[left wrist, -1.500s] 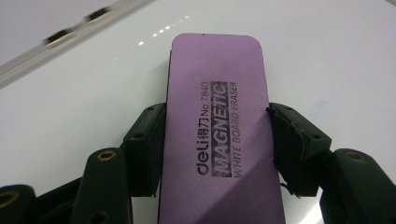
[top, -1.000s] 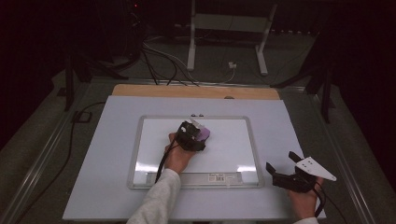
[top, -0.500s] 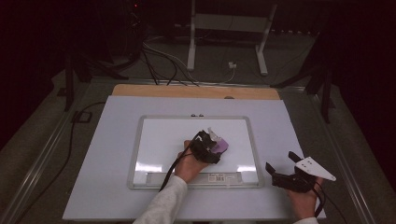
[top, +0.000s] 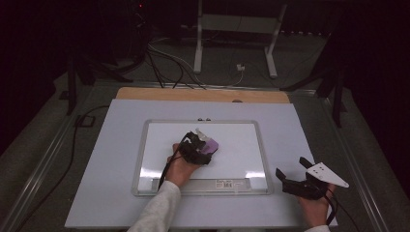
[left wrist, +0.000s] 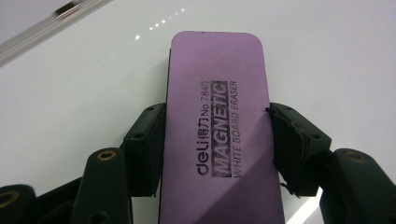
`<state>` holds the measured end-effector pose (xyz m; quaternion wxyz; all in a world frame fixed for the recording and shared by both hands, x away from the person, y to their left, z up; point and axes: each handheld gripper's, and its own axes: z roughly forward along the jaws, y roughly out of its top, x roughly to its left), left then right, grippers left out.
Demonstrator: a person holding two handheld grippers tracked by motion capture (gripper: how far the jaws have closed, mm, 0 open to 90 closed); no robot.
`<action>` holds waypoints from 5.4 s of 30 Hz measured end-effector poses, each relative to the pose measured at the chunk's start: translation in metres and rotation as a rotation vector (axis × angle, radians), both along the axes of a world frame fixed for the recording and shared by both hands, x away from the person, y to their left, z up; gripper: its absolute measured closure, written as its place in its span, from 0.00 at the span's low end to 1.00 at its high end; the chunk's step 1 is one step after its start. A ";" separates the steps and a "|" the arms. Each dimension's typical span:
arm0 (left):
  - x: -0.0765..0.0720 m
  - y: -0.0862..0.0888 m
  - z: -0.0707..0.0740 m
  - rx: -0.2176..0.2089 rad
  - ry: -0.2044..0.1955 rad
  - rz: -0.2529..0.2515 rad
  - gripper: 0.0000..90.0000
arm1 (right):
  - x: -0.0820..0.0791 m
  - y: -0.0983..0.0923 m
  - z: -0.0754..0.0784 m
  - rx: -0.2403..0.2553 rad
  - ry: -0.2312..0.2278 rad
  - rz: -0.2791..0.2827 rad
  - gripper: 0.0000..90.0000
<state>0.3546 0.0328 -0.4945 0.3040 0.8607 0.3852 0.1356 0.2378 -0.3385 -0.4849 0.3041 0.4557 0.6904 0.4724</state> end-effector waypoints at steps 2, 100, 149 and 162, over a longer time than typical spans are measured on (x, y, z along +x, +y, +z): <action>-0.005 0.006 0.000 -0.002 -0.002 0.000 0.47 | 0.000 0.001 0.000 -0.001 0.001 0.001 0.01; 0.025 0.080 -0.002 0.018 -0.065 0.394 0.46 | 0.001 0.002 -0.001 -0.002 0.004 0.008 0.01; 0.013 0.090 0.000 0.076 -0.154 0.245 0.35 | 0.001 0.002 0.000 0.000 0.003 0.003 0.01; 0.024 0.101 0.000 0.080 -0.134 0.297 0.34 | 0.001 0.002 -0.001 -0.001 0.004 0.005 0.01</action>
